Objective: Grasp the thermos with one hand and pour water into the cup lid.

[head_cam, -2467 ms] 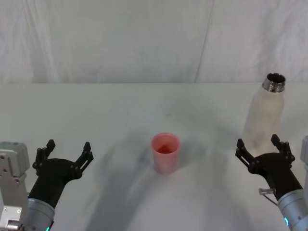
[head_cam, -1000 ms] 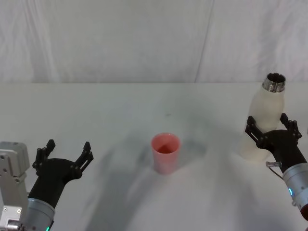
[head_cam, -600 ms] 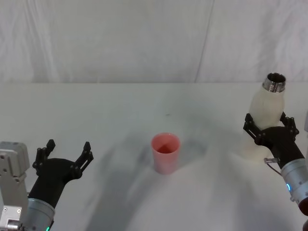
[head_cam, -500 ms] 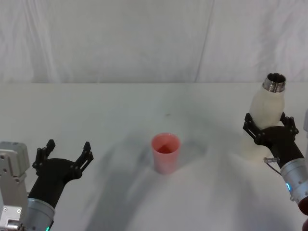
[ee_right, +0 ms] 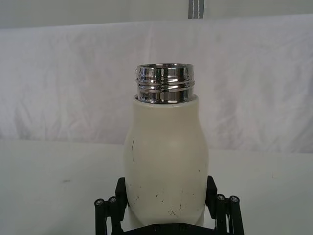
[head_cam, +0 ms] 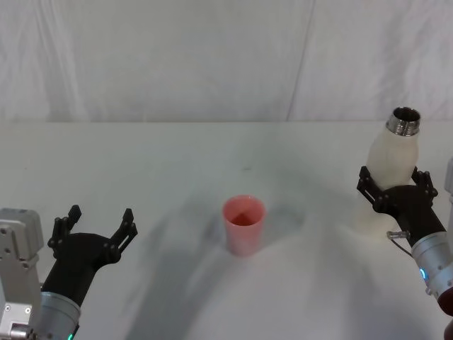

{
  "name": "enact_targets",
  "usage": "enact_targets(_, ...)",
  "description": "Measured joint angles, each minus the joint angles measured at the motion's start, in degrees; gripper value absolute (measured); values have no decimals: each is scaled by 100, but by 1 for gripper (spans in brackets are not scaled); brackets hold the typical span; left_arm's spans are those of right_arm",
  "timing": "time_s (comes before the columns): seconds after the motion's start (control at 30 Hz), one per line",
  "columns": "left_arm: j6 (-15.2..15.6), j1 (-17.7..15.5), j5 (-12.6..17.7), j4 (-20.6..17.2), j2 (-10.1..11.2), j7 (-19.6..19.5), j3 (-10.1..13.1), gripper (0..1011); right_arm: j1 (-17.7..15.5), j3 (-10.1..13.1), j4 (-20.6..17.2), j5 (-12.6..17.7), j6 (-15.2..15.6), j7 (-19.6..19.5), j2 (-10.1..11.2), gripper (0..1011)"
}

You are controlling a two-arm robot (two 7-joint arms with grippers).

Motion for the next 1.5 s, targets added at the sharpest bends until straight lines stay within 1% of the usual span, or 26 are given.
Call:
enact_targets(0.1,0,0,0,0,0,0,0,1001,-3,0,-5,-3,3,0,0,951)
enact_targets(0.37,0,0,0,0,0,0,0,1001,-9,0,-19,-9,6,0,3,951)
enact_targets(0.53,0,0,0,0,0,0,0,1001,-11,-28,-129,-100,34,0,82,951)
enact_targets(0.7,0,0,0,0,0,0,0,1001,21,-103,-283,-293,41,24,199,951)
enact_targets(0.93,0,0,0,0,0,0,0,1001,62,-214,-506,-672,41,-6,355,951)
enact_targets(1.03,0,0,0,0,0,0,0,1001,64,-230,-592,-796,41,-37,395,951)
enact_targets(1.23,0,0,0,0,0,0,0,1001,72,-232,-712,-936,34,-47,443,951)
enact_targets(1.43,-1,0,0,0,0,0,0,1001,110,-271,-826,-1205,11,-83,527,951)
enact_targets(1.5,0,0,0,0,0,0,0,1001,112,-274,-831,-1215,8,-84,530,951)
